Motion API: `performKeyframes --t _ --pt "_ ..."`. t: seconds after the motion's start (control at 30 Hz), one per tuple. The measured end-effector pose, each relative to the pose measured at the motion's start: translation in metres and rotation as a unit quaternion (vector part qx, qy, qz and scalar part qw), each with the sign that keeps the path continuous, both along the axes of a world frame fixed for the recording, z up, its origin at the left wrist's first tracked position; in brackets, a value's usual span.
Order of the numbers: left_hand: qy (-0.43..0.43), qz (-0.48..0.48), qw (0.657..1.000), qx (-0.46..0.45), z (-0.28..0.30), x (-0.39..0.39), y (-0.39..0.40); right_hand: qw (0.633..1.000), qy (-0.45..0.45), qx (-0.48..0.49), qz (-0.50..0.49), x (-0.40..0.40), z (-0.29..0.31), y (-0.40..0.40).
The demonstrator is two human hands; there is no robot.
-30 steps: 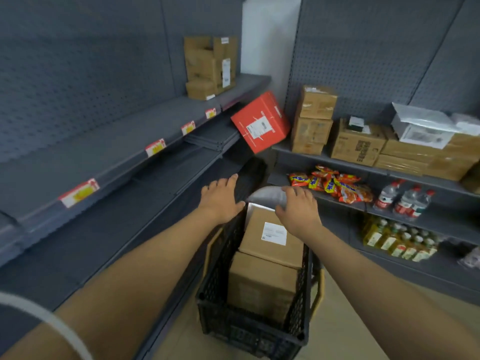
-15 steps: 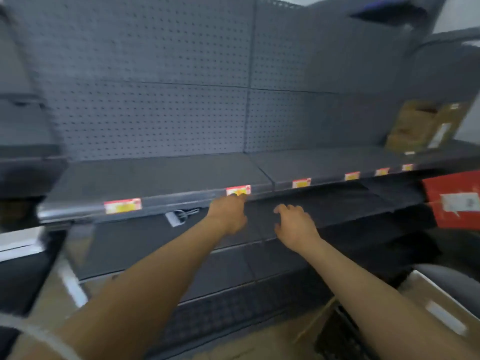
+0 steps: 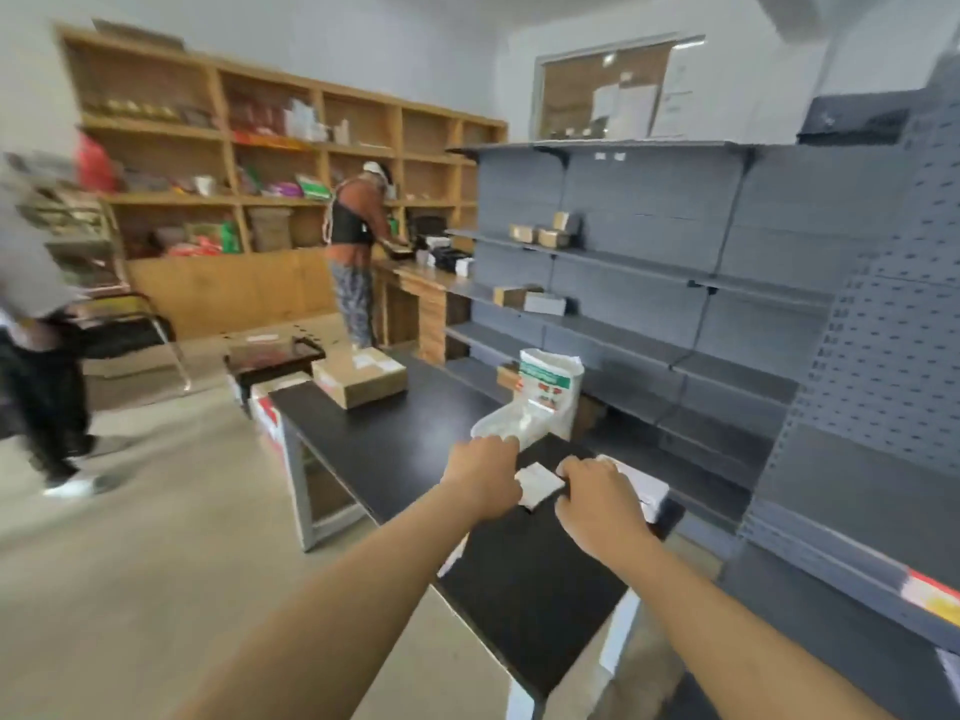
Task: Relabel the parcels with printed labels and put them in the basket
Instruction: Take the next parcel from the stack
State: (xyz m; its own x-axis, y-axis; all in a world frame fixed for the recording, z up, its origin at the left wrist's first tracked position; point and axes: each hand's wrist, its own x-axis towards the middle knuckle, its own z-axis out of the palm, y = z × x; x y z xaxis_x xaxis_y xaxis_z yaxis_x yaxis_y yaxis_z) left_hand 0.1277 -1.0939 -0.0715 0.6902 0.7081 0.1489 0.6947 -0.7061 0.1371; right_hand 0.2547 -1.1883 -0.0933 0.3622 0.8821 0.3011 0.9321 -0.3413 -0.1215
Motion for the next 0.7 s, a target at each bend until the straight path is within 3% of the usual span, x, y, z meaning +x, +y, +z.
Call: performKeyframes --t 0.13,0.33,0.53,0.7 --pt "0.029 0.118 0.992 -0.020 -0.015 -0.083 0.081 0.994 0.012 -0.019 0.110 -0.050 -0.010 0.103" --pt "-0.002 0.253 0.966 -0.050 -0.025 -0.173 0.166 0.969 0.027 -0.019 0.245 -0.117 -0.013 0.236" --pt "0.003 0.357 0.932 -0.057 -0.045 -0.265 0.236 0.949 0.024 -0.046 0.311 -0.197 -0.023 0.344" --pt "0.024 0.382 0.922 -0.061 -0.062 -0.322 0.321 0.939 0.022 -0.050 0.339 -0.254 -0.041 0.443"
